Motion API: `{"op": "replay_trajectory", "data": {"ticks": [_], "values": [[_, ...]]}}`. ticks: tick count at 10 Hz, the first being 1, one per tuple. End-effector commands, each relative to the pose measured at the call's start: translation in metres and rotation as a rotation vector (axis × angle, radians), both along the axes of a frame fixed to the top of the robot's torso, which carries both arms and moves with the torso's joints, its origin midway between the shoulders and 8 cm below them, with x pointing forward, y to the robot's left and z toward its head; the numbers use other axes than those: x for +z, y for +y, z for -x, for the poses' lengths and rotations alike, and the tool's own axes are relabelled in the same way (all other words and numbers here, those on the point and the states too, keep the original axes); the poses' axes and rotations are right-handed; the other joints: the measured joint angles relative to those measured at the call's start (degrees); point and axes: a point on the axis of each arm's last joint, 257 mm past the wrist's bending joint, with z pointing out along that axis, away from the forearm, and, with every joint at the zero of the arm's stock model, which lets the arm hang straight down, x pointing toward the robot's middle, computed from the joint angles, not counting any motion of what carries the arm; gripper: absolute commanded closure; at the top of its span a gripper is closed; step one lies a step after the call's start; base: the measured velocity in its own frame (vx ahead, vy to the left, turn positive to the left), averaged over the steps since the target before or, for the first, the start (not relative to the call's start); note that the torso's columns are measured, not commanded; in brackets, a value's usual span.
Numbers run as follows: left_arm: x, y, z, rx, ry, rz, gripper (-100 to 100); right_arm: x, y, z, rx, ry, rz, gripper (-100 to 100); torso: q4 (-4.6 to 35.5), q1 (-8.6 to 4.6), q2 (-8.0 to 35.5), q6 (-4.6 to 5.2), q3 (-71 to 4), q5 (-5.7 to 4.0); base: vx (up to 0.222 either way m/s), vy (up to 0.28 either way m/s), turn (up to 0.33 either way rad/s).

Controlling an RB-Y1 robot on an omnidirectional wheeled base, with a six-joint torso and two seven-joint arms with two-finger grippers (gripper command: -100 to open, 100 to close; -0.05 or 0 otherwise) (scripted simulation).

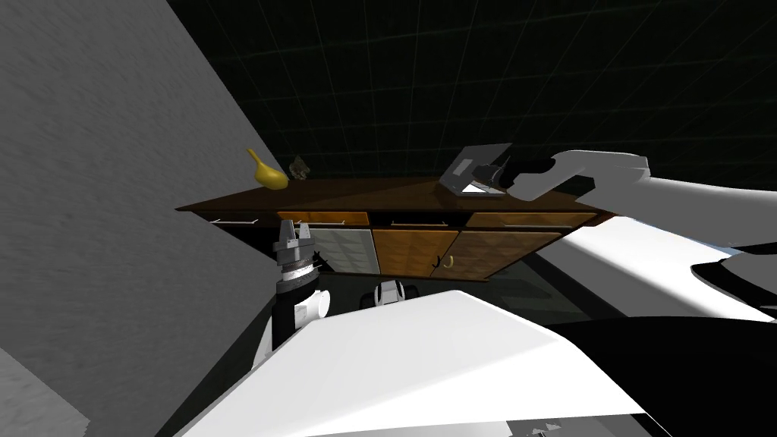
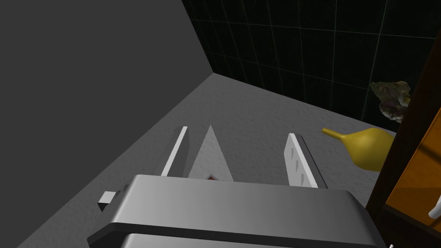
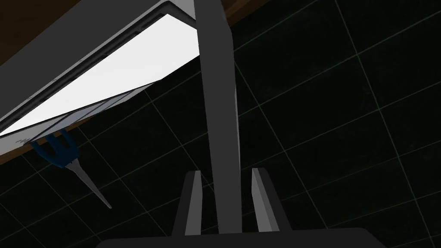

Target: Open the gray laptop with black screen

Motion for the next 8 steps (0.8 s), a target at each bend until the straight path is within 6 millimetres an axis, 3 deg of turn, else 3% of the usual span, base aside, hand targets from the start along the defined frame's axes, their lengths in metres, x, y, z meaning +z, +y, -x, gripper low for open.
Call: {"op": "replay_trajectory", "data": {"ticks": [1,2,8], "values": [[0.000,0.000,0.000,0.000,0.000,0.000,0,-0.020,-0.003,0.002,-0.009,0.014,-0.052,100,0.01,0.00,0.00,-0.10,0.00,0.02,-0.009,-0.019,0.003],[0.000,0.000,0.000,0.000,0.000,0.000,0,-0.005,-0.002,-0.001,-0.004,-0.006,-0.036,100,0.00,0.09,0.03,-0.14,0.03,0.04,-0.005,-0.008,-0.006],[0.000,0.000,0.000,0.000,0.000,0.000,0,-0.043,-0.011,-0.005,-0.027,-0.052,-0.275,100,-0.01,0.39,-0.07,-0.32,-0.06,0.21,-0.024,-0.027,0.028]]}}
